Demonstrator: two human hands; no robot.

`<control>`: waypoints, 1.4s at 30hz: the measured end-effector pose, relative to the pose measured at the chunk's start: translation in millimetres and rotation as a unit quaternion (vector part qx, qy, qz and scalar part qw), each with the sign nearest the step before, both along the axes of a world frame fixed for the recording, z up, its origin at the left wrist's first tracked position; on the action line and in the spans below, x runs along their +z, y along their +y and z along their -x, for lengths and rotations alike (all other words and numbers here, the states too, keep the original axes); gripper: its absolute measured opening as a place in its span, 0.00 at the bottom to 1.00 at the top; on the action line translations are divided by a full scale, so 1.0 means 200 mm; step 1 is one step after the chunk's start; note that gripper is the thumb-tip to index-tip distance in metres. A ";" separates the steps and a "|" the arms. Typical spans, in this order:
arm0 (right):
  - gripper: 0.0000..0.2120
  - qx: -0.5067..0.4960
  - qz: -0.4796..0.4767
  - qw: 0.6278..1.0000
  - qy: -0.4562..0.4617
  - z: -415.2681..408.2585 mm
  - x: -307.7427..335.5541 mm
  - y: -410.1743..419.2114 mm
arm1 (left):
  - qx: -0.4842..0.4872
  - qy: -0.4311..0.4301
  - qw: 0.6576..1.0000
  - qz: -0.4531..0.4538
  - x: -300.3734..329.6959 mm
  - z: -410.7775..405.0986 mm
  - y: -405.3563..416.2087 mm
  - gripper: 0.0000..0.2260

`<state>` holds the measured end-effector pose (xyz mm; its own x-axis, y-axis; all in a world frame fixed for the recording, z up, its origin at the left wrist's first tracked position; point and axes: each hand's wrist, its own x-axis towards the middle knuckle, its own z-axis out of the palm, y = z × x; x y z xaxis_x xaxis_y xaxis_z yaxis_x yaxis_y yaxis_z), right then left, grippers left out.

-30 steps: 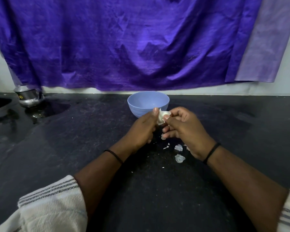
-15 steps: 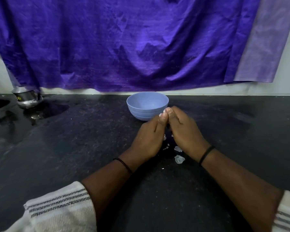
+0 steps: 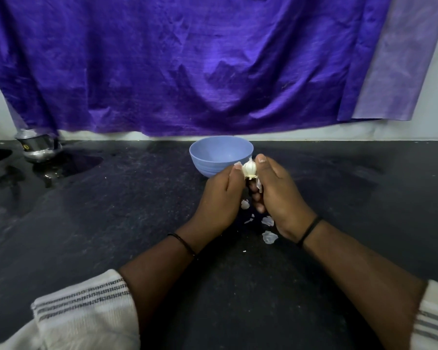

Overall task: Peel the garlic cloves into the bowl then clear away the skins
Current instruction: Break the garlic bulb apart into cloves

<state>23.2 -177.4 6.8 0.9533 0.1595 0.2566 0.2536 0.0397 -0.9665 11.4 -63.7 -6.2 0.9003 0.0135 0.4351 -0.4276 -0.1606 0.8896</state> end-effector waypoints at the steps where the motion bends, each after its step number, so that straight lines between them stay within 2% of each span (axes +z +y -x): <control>1: 0.15 0.004 0.000 1.000 0.007 -0.01 -0.01 -0.01 | -0.006 0.021 1.000 0.005 0.00 0.00 0.00 0.20; 4: 0.15 0.002 0.037 0.999 -0.015 -0.04 -0.01 -0.03 | 0.013 0.069 0.997 -0.021 0.01 -0.03 0.05 0.17; 10: 0.16 -0.045 0.198 0.976 -0.078 -0.07 -0.03 -0.07 | 0.067 0.077 0.970 -0.223 -0.03 -0.10 0.17 0.11; 13: 0.13 -0.039 0.248 0.965 -0.070 -0.08 -0.03 -0.09 | 0.032 0.111 0.951 -0.287 0.00 -0.09 0.19 0.07; 15: 0.11 -0.034 0.264 0.962 -0.065 -0.09 -0.03 -0.10 | -0.006 0.134 0.944 -0.303 0.02 -0.09 0.21 0.10; 17: 0.10 -0.029 0.267 0.961 -0.061 -0.09 -0.03 -0.11 | -0.030 0.145 0.945 -0.292 0.04 -0.09 0.22 0.16; 22: 0.10 0.002 0.236 0.970 -0.056 -0.06 -0.01 -0.11 | -0.048 0.124 0.980 -0.147 0.06 -0.08 0.24 0.20; 28: 0.11 0.047 0.109 0.993 0.000 -0.02 0.02 -0.07 | -0.051 0.053 0.981 -0.177 0.05 -0.05 0.17 0.19; 32: 0.10 0.051 0.066 0.996 0.034 -0.02 0.03 -0.06 | -0.094 0.047 0.986 -0.128 0.05 -0.03 0.15 0.23; 36: 0.12 0.090 -0.001 0.991 0.095 -0.03 0.02 -0.06 | -0.118 0.068 0.987 -0.085 0.07 -0.01 0.12 0.16; 42: 0.12 0.087 -0.052 0.989 0.107 -0.05 0.02 -0.06 | -0.126 0.075 0.987 -0.069 0.06 -0.01 0.12 0.13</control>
<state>33.1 -189.5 9.8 0.9481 0.3087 0.0763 0.0253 0.1660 -0.9858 14.1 -39.5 5.0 0.9219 -0.2692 0.2786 -0.3346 -0.1908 0.9229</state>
